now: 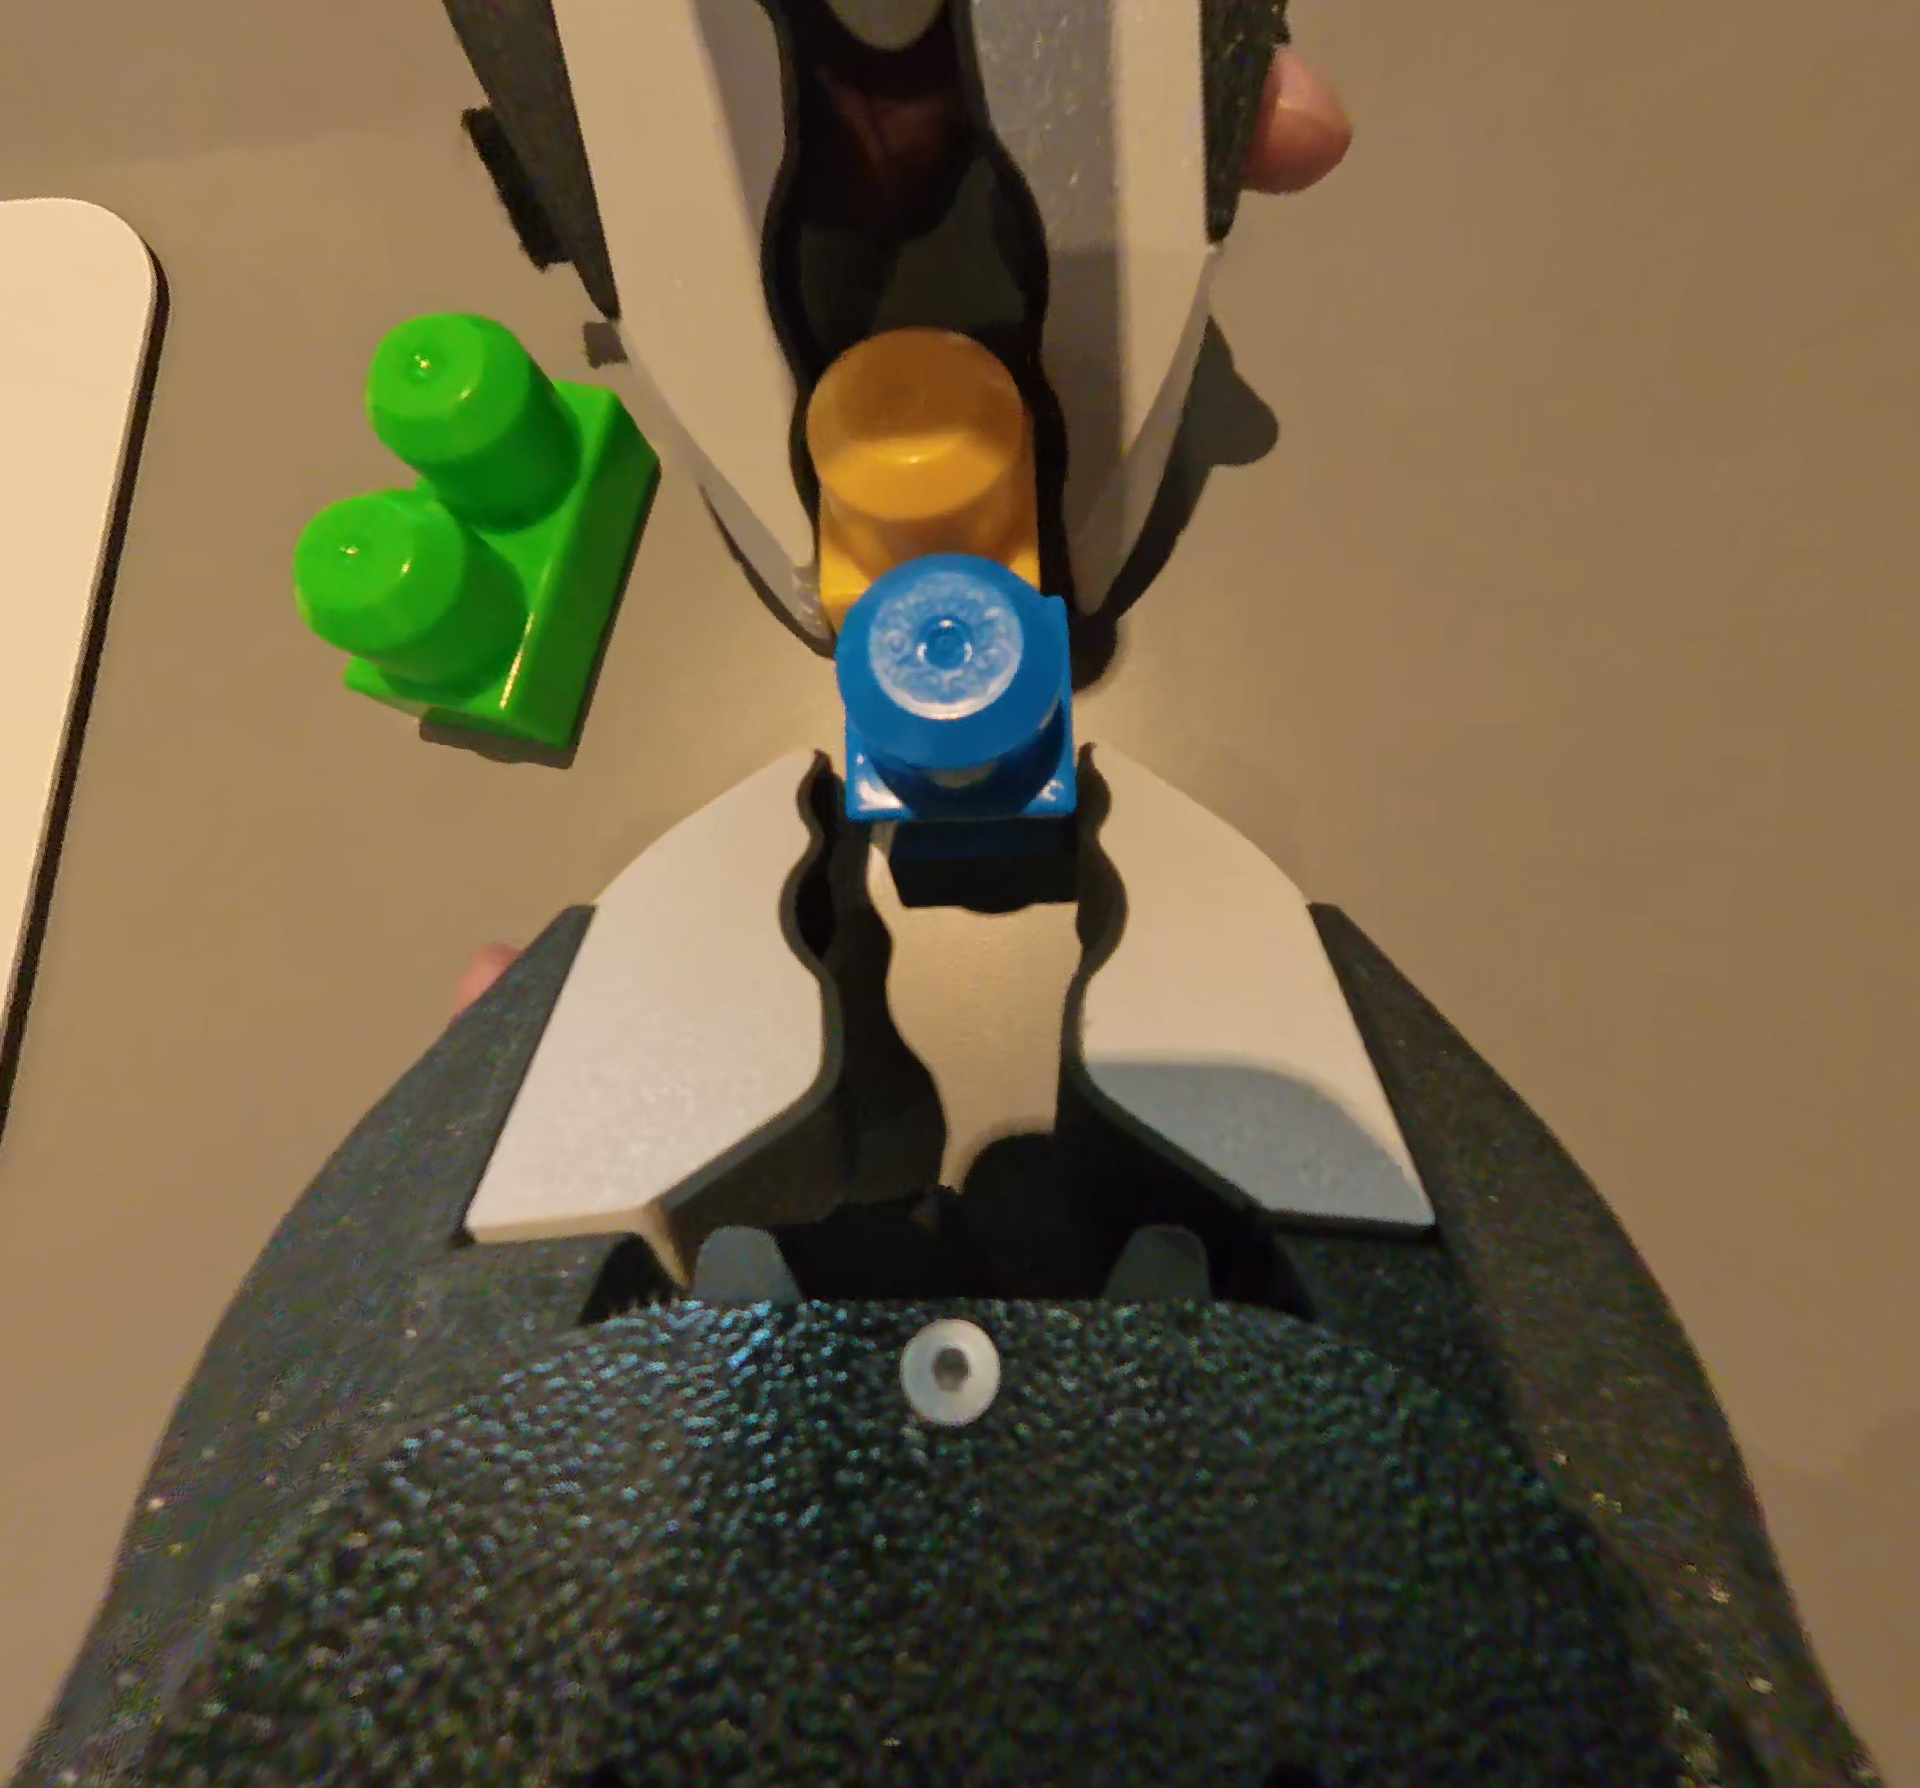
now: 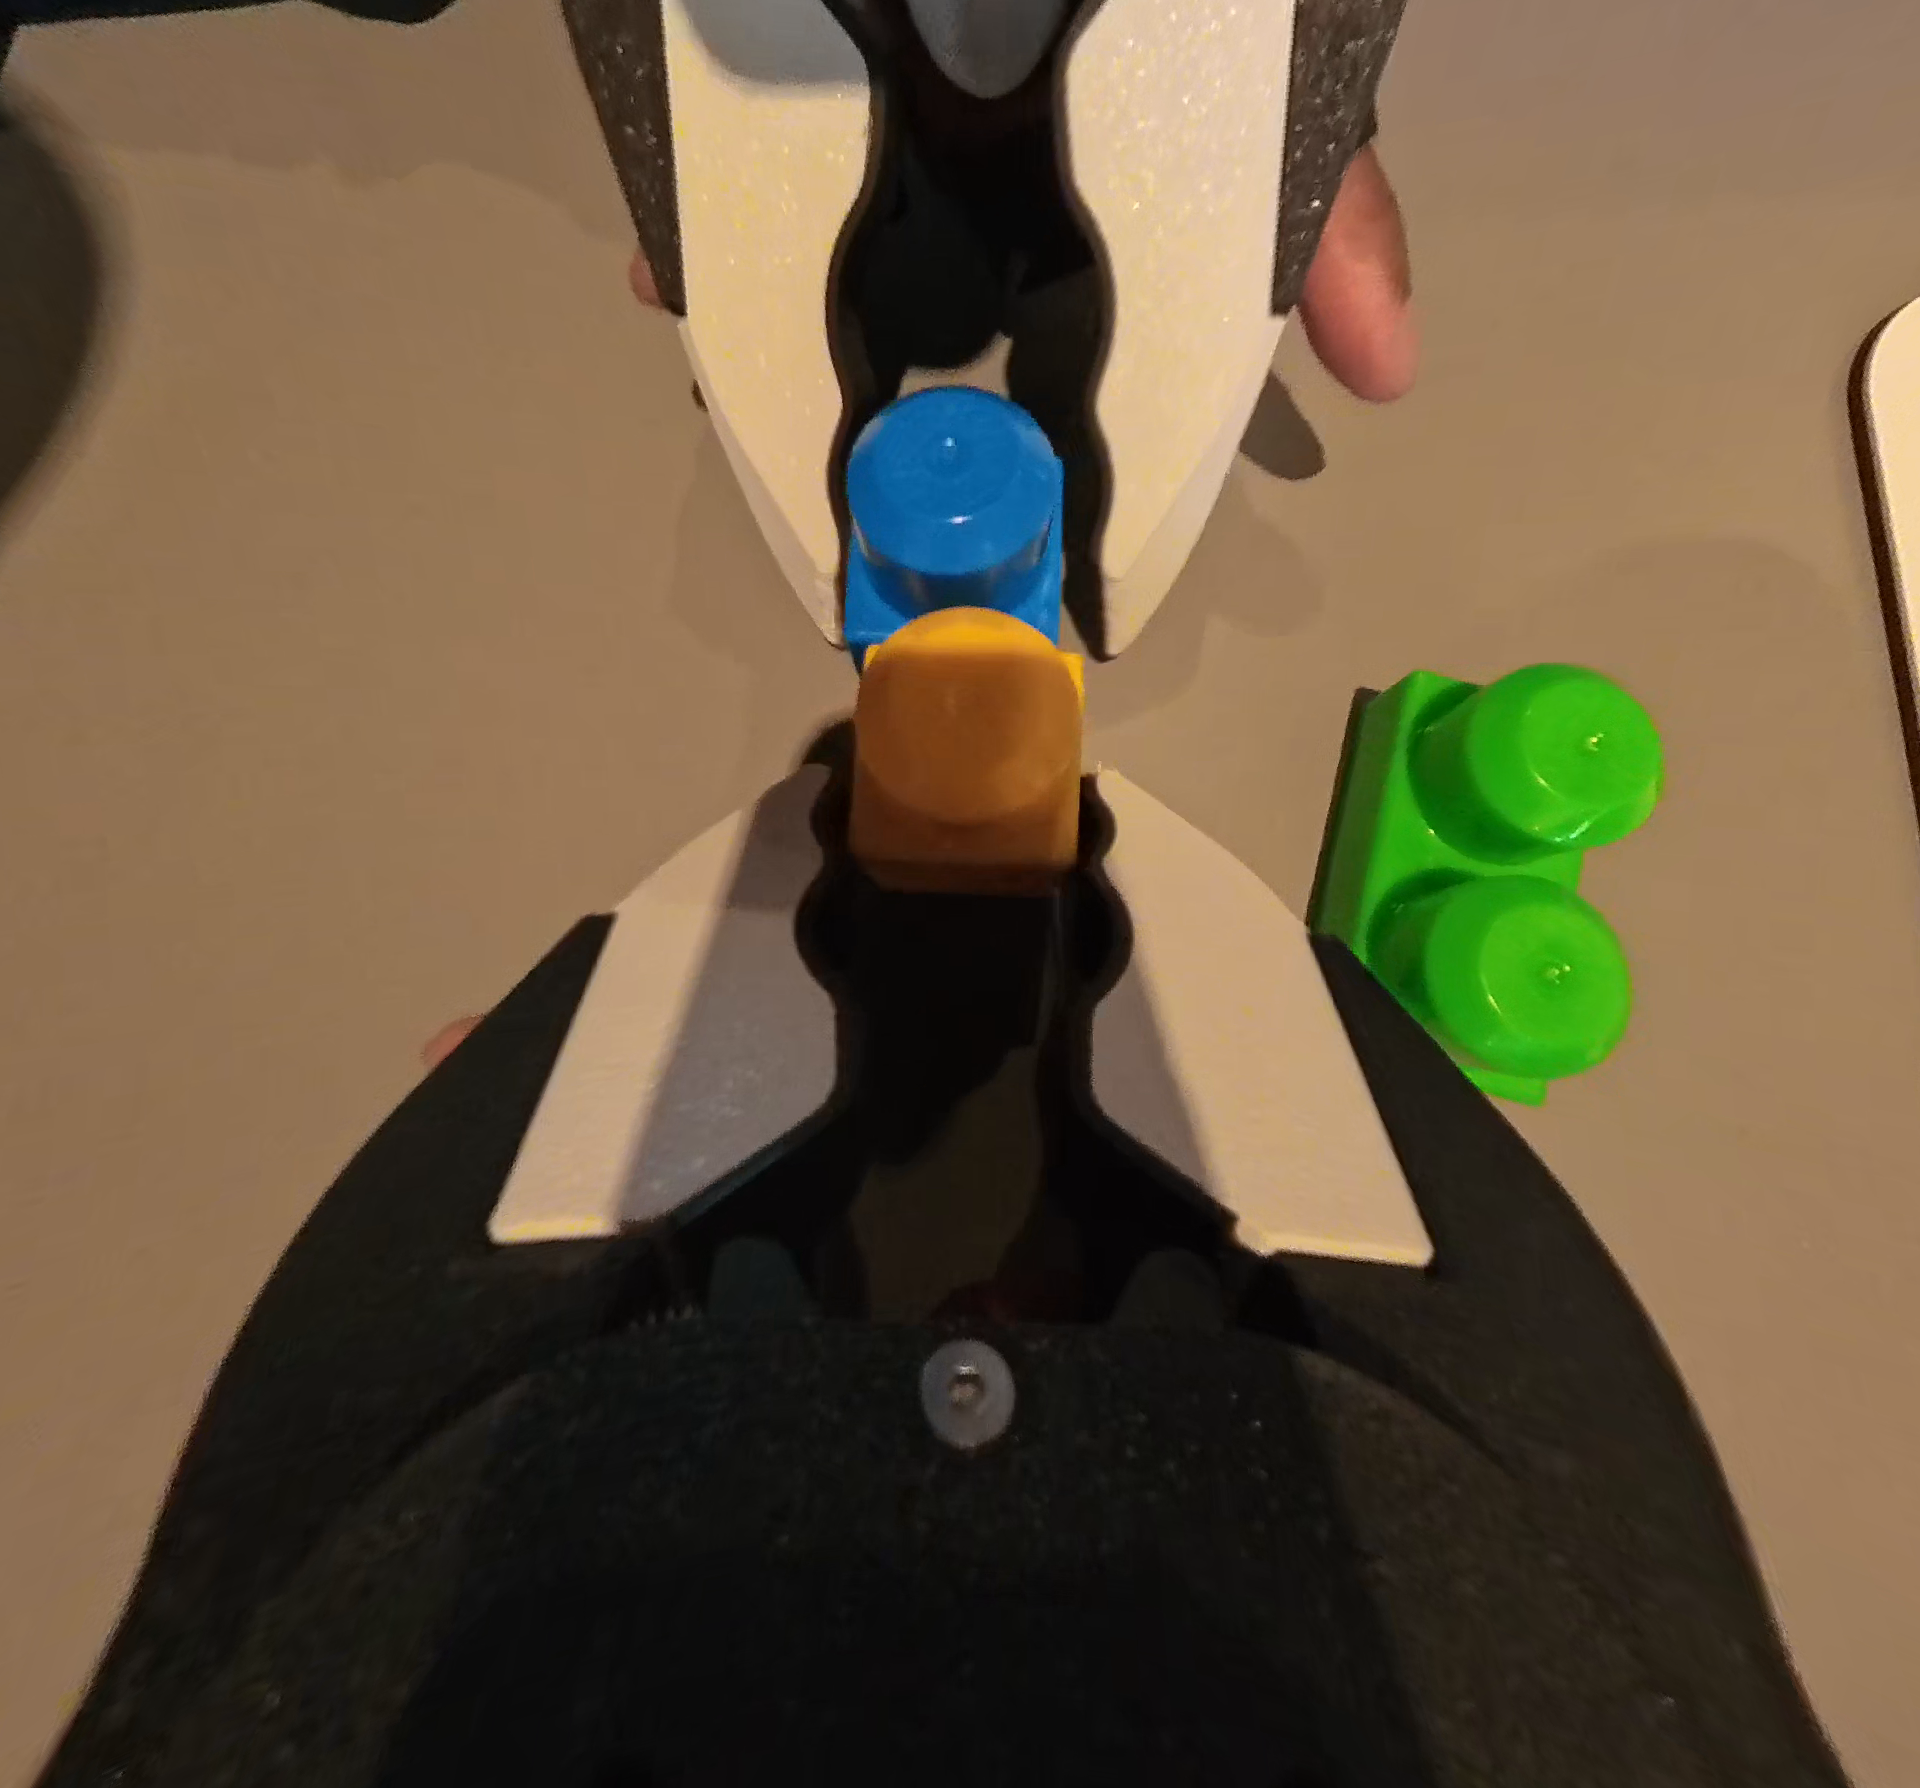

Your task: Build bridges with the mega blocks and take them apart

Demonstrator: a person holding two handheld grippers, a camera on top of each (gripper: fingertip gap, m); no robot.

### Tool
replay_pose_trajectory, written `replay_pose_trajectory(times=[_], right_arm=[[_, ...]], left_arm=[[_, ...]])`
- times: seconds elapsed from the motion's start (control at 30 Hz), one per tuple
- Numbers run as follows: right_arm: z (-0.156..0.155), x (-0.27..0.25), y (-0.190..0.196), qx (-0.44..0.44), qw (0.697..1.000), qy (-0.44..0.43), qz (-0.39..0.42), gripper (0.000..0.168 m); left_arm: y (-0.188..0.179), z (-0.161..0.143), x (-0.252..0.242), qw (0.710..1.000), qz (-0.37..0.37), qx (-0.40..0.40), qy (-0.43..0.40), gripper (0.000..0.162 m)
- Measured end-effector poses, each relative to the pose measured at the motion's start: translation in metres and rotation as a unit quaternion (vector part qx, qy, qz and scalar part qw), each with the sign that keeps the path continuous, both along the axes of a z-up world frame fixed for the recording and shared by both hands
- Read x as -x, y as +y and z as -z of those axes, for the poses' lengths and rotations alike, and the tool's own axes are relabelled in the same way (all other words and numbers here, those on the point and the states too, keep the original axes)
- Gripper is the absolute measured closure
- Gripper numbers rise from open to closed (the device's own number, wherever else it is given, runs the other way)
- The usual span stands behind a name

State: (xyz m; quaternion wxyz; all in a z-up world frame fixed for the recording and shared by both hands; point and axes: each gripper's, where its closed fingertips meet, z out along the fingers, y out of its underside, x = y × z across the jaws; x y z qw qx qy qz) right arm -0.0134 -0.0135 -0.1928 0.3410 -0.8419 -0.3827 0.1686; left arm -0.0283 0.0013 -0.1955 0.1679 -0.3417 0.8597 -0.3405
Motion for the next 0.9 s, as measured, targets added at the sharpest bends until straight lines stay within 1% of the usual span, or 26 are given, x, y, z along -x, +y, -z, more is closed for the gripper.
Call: replay_pose_trajectory(times=[0.1,0.13,0.2,0.3,0.37,0.43,0.5,0.6,0.67,0.77,0.83,0.9], right_arm=[[-0.001,-0.002,-0.003,-0.007,1.000,-0.002,-0.005,0.113],[-0.001,-0.004,-0.005,-0.009,1.000,-0.003,-0.008,0.111],[-0.004,-0.007,-0.014,-0.013,1.000,0.007,-0.021,0.108],[-0.018,-0.017,-0.028,-0.027,0.998,0.040,-0.033,0.110],[-0.033,-0.030,-0.023,-0.055,0.996,0.067,-0.007,0.114],[-0.043,-0.046,-0.010,-0.078,0.992,0.091,0.044,0.118],[-0.039,-0.064,0.003,-0.084,0.987,0.090,0.101,0.118],[-0.029,-0.071,0.009,-0.071,0.987,0.078,0.125,0.118],[-0.029,-0.071,0.010,-0.077,0.986,0.068,0.128,0.119],[-0.027,-0.071,0.010,-0.074,0.987,0.061,0.127,0.119],[-0.029,-0.072,0.010,-0.073,0.986,0.077,0.130,0.120],[-0.034,-0.075,0.010,-0.073,0.983,0.104,0.135,0.122]], left_arm=[[0.001,-0.001,0.001,1.000,-0.001,0.004,0.000,0.107],[0.001,-0.002,0.002,1.000,0.000,0.006,-0.003,0.102],[0.004,-0.005,0.007,1.000,0.003,0.016,-0.004,0.095],[0.012,-0.018,0.012,0.999,0.000,0.050,-0.021,0.093],[0.019,-0.034,0.012,0.995,-0.012,0.082,-0.050,0.094],[0.032,-0.047,0.004,0.990,-0.041,0.100,-0.086,0.096],[0.050,-0.053,-0.008,0.984,-0.078,0.103,-0.120,0.098],[0.067,-0.053,-0.027,0.981,-0.106,0.099,-0.131,0.099],[0.069,-0.053,-0.041,0.985,-0.094,0.084,-0.121,0.097],[0.059,-0.053,-0.060,0.992,-0.045,0.082,-0.086,0.097],[0.053,-0.050,-0.073,0.996,-0.015,0.062,-0.067,0.097],[0.045,-0.040,-0.080,0.998,0.022,0.037,-0.041,0.098]])
